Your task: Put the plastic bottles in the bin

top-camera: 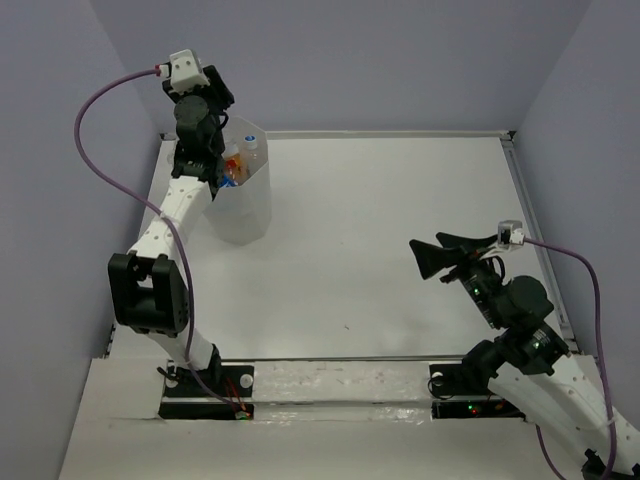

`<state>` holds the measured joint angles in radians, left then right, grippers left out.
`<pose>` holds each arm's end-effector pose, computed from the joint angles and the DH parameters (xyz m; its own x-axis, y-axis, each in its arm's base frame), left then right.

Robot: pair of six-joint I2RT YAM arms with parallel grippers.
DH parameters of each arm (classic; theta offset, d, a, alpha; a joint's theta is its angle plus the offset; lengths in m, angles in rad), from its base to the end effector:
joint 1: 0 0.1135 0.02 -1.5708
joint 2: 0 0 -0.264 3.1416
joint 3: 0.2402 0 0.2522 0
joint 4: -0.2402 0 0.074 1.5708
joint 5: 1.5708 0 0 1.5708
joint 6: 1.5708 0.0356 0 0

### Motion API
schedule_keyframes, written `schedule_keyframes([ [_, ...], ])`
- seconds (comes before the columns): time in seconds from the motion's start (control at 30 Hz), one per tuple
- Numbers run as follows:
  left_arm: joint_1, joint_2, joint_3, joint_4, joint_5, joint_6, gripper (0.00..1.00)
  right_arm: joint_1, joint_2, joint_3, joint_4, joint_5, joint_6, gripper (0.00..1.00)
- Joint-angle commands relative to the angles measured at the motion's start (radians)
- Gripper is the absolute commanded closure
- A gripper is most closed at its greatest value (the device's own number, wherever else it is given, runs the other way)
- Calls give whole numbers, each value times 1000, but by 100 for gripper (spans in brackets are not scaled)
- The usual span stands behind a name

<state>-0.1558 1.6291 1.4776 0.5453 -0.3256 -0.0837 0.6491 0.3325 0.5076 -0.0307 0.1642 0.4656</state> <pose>0.3832 -0.0487 0.4407 0.3898 -0.1414 -0.9100 -0.1126 0.9734 -0.1995 0.0905 0.0614 0.3171 -0.1074 0.4745 -0.8737 -0.4692 0.7506 0.4653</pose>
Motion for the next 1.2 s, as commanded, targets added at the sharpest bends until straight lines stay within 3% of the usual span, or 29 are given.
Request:
schedule_keyframes([
  [0.0, -7, -80, -138, 250, -68, 111, 46, 1, -13, -3, 103, -32, -5, 4],
  [0.07, -11, -78, -183, 304, -95, 143, 39, 1, -18, -7, 110, -45, 7, 4],
  [0.27, -14, -75, -226, 315, -118, 182, 34, 1, -53, -12, 114, -63, 27, 4],
  [0.4, -27, -116, -249, 317, -130, 182, 2, 1, -50, -15, 114, -58, 33, 4],
  [0.43, -33, -126, -255, 317, -127, 176, 1, 1, -43, -14, 114, -60, 36, 4],
  [0.8, -82, -259, -278, 242, -118, 136, 1, 1, -44, 2, 98, -69, 57, 4],
  [1.17, -215, -440, -10, -1, -4, 90, 1, 1, 17, 103, 32, -75, 73, 0],
])
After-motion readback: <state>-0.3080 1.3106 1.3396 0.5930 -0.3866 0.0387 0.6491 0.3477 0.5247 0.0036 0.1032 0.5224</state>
